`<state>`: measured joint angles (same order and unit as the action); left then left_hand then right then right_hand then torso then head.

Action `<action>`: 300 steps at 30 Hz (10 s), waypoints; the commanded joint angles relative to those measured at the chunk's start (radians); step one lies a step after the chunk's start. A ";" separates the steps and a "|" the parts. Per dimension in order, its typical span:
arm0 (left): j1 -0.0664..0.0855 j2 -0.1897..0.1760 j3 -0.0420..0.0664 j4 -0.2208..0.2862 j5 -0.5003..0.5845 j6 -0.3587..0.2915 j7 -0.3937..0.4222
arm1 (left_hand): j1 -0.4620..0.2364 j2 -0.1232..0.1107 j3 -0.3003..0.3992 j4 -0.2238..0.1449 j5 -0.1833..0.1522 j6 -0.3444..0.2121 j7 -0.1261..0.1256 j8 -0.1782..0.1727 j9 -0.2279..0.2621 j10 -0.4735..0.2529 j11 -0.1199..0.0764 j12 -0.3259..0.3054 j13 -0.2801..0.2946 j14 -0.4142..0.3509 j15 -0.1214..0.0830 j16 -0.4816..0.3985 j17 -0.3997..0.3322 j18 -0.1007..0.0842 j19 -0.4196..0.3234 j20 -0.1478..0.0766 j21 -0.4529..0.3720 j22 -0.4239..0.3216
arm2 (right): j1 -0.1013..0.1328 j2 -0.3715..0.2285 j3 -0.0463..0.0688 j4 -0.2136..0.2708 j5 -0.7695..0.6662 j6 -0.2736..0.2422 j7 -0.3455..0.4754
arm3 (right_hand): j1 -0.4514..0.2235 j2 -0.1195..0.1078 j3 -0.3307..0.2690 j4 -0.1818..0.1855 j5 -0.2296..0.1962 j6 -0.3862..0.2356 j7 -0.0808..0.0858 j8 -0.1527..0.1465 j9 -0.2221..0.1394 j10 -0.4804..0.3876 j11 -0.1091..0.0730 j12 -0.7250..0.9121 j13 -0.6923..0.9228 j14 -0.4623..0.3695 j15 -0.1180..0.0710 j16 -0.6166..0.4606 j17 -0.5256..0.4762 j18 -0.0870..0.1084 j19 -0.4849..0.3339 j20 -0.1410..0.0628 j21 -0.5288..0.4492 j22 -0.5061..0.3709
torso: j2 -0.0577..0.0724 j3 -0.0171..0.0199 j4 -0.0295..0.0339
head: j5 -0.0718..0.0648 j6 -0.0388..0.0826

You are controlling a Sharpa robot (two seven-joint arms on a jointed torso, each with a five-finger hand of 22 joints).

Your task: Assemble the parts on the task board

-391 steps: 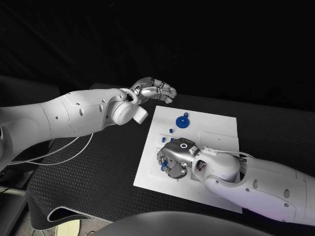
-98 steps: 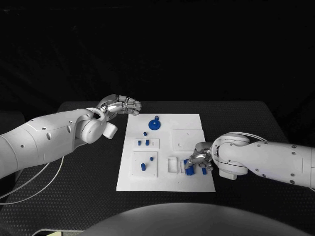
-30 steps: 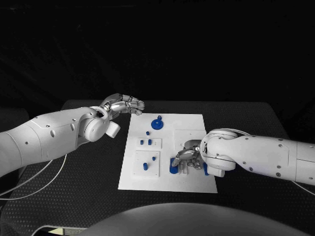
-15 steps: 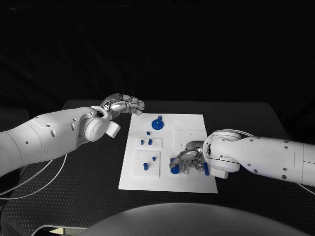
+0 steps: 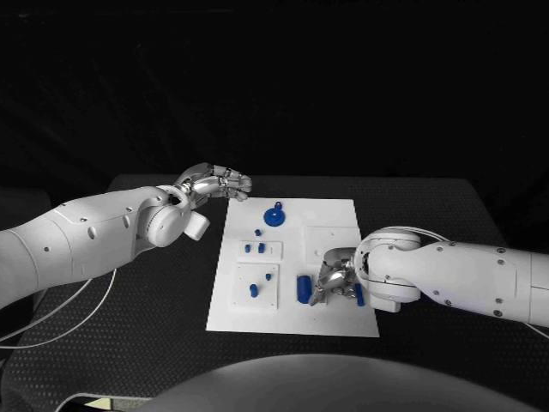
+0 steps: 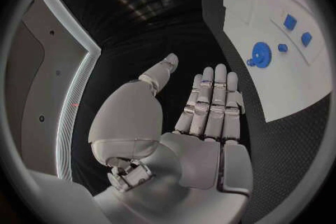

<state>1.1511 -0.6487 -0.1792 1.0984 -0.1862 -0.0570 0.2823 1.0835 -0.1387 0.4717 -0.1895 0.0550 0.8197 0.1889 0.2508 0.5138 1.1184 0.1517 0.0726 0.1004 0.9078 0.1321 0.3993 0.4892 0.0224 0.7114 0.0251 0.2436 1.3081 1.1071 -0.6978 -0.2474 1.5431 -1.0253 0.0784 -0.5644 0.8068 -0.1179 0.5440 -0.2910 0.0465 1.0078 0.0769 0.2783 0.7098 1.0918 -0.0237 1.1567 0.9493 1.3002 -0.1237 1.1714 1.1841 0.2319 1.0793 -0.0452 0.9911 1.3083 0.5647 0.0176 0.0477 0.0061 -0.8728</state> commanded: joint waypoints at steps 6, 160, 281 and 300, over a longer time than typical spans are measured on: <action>0.002 0.001 0.001 0.003 0.006 0.016 0.005 | -0.003 0.004 0.000 0.009 0.002 -0.005 0.000 0.006 -0.002 0.002 0.001 0.001 -0.002 -0.001 -0.002 -0.005 0.002 0.005 0.005 0.004 -0.006 0.019 | -0.003 0.002 0.000 -0.008 -0.032 -0.008 0.005 | -0.011 0.033 -0.002 0.008 0.002 0.025 0.006 0.001 0.002 0.011 -0.003 -0.004 -0.003 0.002 -0.004 0.007 -0.006 0.030 0.007 0.011 0.003 0.000 | 0.001 -0.0006 0.0014 | -0.002 0.000; 0.005 -0.029 0.001 0.040 0.006 0.015 0.001 | -0.002 0.007 -0.004 0.013 0.002 -0.003 -0.002 0.012 -0.006 0.037 -0.014 0.016 0.001 0.002 -0.002 -0.006 0.007 0.005 0.008 0.004 -0.014 0.021 | -0.082 -0.106 -0.001 0.021 -0.520 0.042 -0.038 | -0.057 -0.032 0.158 0.014 0.002 0.045 0.013 -0.056 -0.023 0.052 0.004 -0.026 0.010 0.003 0.006 0.031 -0.061 0.030 0.013 0.022 0.013 -0.010 | 0.000 -0.0006 0.0003 | -0.053 0.000; 0.018 -0.034 0.001 0.054 0.002 0.014 -0.006 | 0.001 0.008 -0.003 0.016 0.003 -0.004 -0.002 0.013 -0.008 0.038 -0.013 0.014 -0.001 0.003 -0.001 -0.008 0.009 0.005 0.009 0.005 -0.017 0.021 | -0.062 -0.054 0.000 0.006 0.040 -0.190 0.059 | -0.114 -0.054 0.208 0.036 0.002 0.067 0.006 -0.046 -0.078 0.065 -0.004 -0.029 0.015 0.008 -0.003 0.037 -0.079 0.030 0.027 0.015 0.017 -0.023 | -0.001 -0.0007 0.0007 | -0.024 0.000; 0.018 -0.036 0.000 0.056 0.002 0.013 -0.006 | 0.002 0.008 -0.003 0.016 0.003 -0.004 -0.002 0.013 -0.009 0.038 -0.013 0.014 -0.002 0.003 -0.001 -0.008 0.009 0.005 0.009 0.005 -0.017 0.021 | -0.064 -0.080 0.000 0.012 0.000 -0.110 0.060 | 0.006 -0.096 0.106 0.006 0.002 0.050 0.011 -0.042 -0.072 0.047 0.001 -0.027 0.022 -0.008 0.000 0.037 -0.077 0.030 0.010 0.018 0.015 -0.023 | 0.000 0.0000 0.0003 | -0.027 0.000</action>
<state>1.1677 -0.6859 -0.1792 1.1513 -0.1861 -0.0525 0.2696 1.0836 -0.1388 0.4692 -0.1815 0.0550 0.8198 0.1889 0.2586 0.5062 1.1487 0.1394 0.0881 0.1000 0.9078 0.1321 0.3956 0.4972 0.0225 0.7149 0.0286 0.2320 1.3079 1.0440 -0.7787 -0.2477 1.5540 -1.0093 -0.0623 -0.5154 0.8022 -0.2118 0.6549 -0.2836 0.0543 1.0634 0.0876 0.2321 0.6371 1.1453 -0.0232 1.1295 0.9699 1.2977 -0.1226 1.2035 1.1066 0.2471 1.0965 -0.0268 1.0106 1.2864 0.5644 0.0177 0.0479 -0.0187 -0.8728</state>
